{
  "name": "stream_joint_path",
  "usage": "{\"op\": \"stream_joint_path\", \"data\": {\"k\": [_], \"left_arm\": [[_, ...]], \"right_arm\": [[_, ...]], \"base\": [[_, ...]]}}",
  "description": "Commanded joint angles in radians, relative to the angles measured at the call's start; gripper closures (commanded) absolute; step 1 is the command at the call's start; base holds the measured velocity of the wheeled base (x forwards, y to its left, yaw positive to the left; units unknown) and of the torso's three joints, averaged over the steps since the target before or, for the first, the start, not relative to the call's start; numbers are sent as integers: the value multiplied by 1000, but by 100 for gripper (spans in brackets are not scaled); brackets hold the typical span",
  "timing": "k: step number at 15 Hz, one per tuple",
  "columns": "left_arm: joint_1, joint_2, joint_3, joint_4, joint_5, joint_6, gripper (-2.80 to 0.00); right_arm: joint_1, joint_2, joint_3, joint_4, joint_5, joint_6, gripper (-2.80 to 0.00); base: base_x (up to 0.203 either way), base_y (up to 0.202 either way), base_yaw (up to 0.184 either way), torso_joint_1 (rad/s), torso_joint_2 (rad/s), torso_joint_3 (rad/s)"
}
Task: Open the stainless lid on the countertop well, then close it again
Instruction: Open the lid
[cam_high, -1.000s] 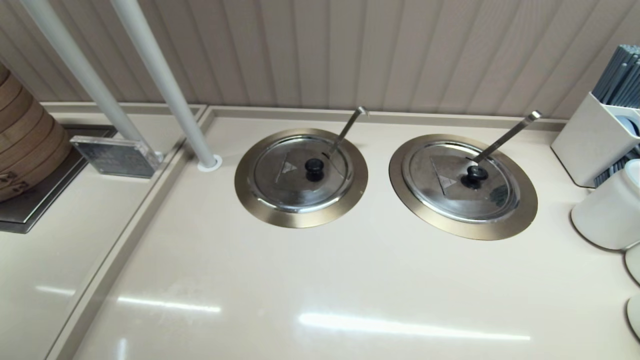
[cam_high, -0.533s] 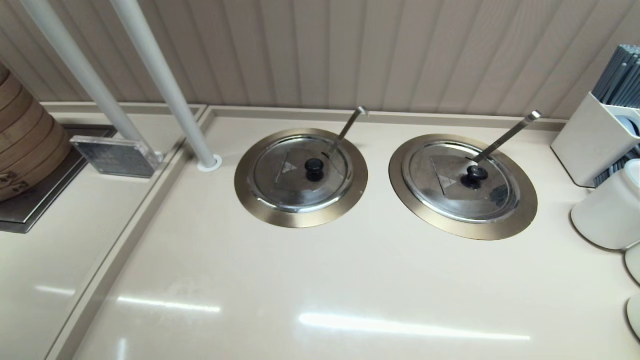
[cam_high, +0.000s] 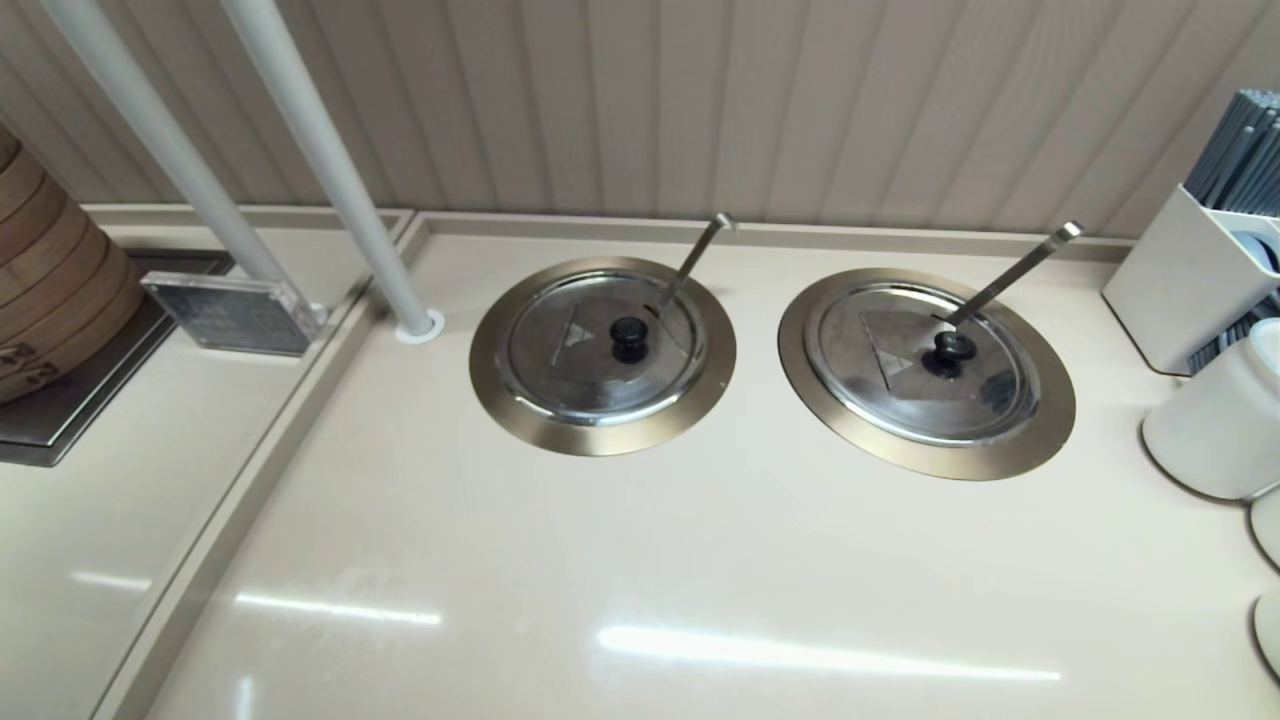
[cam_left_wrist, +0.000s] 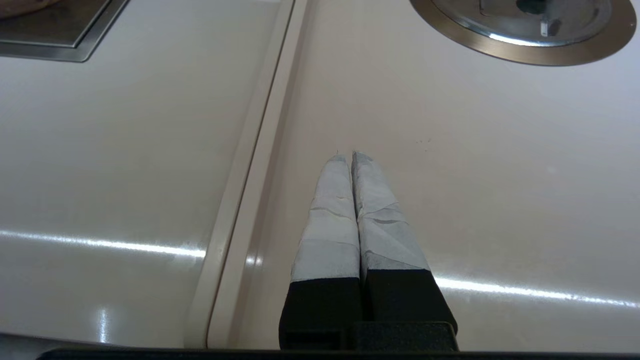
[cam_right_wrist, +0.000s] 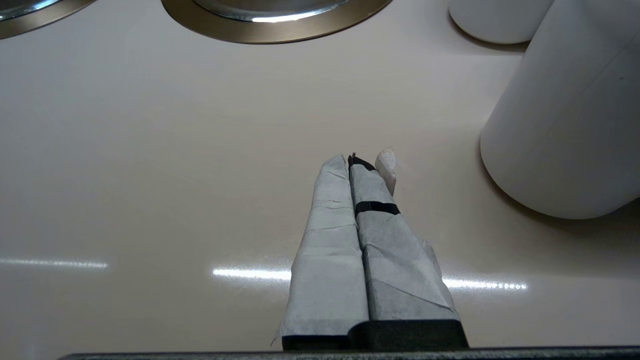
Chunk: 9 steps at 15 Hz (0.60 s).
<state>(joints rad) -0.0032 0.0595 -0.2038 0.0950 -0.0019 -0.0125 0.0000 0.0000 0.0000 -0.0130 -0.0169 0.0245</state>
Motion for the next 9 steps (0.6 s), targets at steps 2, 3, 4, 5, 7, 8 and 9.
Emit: {"op": "stream_joint_path", "data": {"k": [2, 3, 4, 5, 7, 8, 9], "left_arm": [[0, 130, -86, 9, -11, -3, 0], [0, 192, -116, 7, -18, -3, 0], [0, 279, -157, 3, -27, -3, 0], [0, 380, -203, 1, -33, -5, 0], [-2, 602, -305, -8, -41, -21, 0], [-9, 717, -358, -25, -44, -35, 0], [-27, 824, -413, -49, -41, -49, 0]], "right_arm": [[0, 0, 5, -1, 0, 0, 0], [0, 0, 5, -1, 0, 0, 0], [0, 0, 5, -1, 0, 0, 0], [0, 0, 5, -1, 0, 0, 0], [0, 0, 5, -1, 0, 0, 0], [0, 0, 5, -1, 0, 0, 0], [0, 0, 5, -1, 0, 0, 0]], "base": [[0, 0, 0, 0, 0, 0], [0, 0, 0, 0, 0, 0], [0, 0, 0, 0, 0, 0], [0, 0, 0, 0, 0, 0], [0, 0, 0, 0, 0, 0], [0, 0, 0, 0, 0, 0], [0, 0, 0, 0, 0, 0]]}}
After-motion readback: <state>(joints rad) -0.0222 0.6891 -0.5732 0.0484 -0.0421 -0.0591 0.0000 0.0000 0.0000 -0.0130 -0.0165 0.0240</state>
